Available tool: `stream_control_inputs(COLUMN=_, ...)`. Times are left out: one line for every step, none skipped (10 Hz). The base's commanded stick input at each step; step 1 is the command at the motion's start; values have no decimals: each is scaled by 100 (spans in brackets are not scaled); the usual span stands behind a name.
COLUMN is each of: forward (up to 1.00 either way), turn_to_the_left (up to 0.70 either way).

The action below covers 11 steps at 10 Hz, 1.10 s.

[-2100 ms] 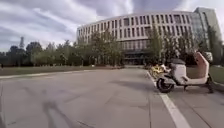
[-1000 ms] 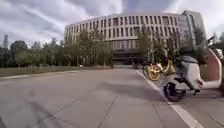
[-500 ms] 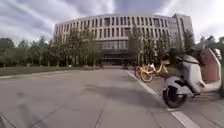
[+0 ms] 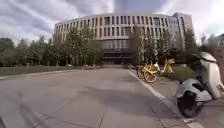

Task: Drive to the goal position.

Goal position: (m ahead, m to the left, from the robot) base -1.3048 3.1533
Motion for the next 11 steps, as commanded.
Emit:
stream_control_inputs(forward=70, turn_to_the_left=35)
stream_control_inputs(forward=70, turn_to_the_left=35)
stream_control_inputs(forward=70, turn_to_the_left=35)
stream_control_inputs(forward=70, turn_to_the_left=35)
stream_control_inputs(forward=70, turn_to_the_left=35)
stream_control_inputs(forward=70, turn_to_the_left=35)
stream_control_inputs(forward=70, turn_to_the_left=35)
stream_control_inputs(forward=70, turn_to_the_left=35)
stream_control_inputs(forward=70, turn_to_the_left=35)
stream_control_inputs(forward=70, turn_to_the_left=35)
stream_control_inputs(forward=70, turn_to_the_left=35)
